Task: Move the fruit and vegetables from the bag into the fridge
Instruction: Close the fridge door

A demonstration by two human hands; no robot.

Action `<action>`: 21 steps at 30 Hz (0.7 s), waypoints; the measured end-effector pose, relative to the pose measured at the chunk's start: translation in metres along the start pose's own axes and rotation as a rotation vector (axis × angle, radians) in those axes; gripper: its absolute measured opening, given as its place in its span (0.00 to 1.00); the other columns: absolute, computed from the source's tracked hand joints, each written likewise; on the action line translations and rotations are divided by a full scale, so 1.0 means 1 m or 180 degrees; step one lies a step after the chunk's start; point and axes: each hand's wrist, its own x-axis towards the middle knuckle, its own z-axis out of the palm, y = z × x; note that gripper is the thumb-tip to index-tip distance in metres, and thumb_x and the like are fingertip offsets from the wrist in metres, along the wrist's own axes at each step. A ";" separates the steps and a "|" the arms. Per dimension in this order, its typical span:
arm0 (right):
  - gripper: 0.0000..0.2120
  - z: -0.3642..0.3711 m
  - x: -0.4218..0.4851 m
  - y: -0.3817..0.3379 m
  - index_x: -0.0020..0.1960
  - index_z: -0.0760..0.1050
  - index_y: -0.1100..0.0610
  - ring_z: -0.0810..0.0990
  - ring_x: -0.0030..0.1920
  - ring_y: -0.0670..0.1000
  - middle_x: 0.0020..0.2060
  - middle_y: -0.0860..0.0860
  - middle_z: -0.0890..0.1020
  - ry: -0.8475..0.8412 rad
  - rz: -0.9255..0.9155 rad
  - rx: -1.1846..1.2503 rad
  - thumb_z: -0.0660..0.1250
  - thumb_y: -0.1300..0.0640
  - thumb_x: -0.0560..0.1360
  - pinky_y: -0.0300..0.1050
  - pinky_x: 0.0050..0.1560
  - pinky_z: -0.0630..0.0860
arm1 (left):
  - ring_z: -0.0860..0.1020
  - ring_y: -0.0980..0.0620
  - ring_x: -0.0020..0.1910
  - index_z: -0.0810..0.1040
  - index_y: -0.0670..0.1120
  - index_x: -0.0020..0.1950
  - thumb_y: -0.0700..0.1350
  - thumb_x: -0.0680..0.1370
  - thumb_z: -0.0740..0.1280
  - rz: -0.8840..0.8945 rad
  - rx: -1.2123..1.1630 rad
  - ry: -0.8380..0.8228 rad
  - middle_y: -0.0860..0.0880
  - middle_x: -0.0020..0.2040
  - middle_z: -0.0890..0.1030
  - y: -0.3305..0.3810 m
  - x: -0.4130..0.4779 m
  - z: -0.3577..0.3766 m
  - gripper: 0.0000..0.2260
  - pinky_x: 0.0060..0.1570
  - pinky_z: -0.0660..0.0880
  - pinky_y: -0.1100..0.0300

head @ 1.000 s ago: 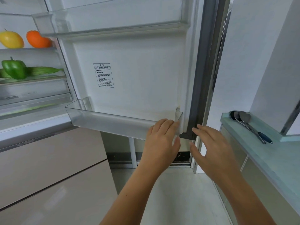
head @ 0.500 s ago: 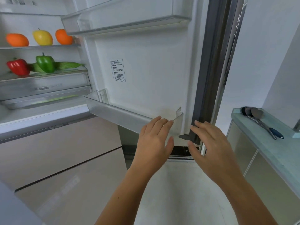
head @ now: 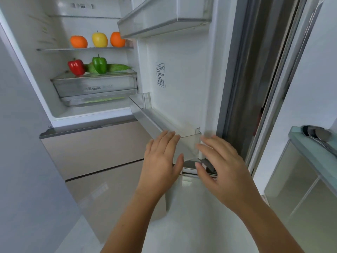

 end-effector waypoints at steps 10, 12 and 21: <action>0.18 0.028 0.018 -0.065 0.58 0.77 0.60 0.72 0.64 0.56 0.59 0.55 0.78 -0.0030 -0.0460 0.0438 0.60 0.52 0.74 0.58 0.58 0.73 | 0.72 0.45 0.63 0.74 0.40 0.62 0.46 0.74 0.60 -0.0288 0.0412 0.0031 0.42 0.61 0.77 -0.048 -0.033 -0.058 0.19 0.57 0.72 0.42; 0.18 0.033 0.022 -0.079 0.58 0.77 0.60 0.71 0.63 0.55 0.59 0.55 0.78 -0.0020 -0.0540 0.0489 0.60 0.52 0.73 0.56 0.58 0.73 | 0.72 0.44 0.63 0.73 0.40 0.63 0.47 0.74 0.59 -0.0394 0.0552 -0.0048 0.43 0.62 0.76 -0.059 -0.037 -0.068 0.20 0.58 0.71 0.43; 0.17 0.051 0.037 -0.139 0.57 0.77 0.59 0.70 0.63 0.54 0.59 0.55 0.78 -0.0004 -0.0891 0.0720 0.61 0.53 0.72 0.52 0.60 0.72 | 0.71 0.41 0.64 0.71 0.41 0.66 0.50 0.74 0.55 -0.0785 0.0883 -0.0353 0.42 0.67 0.72 -0.117 -0.052 -0.109 0.23 0.59 0.69 0.44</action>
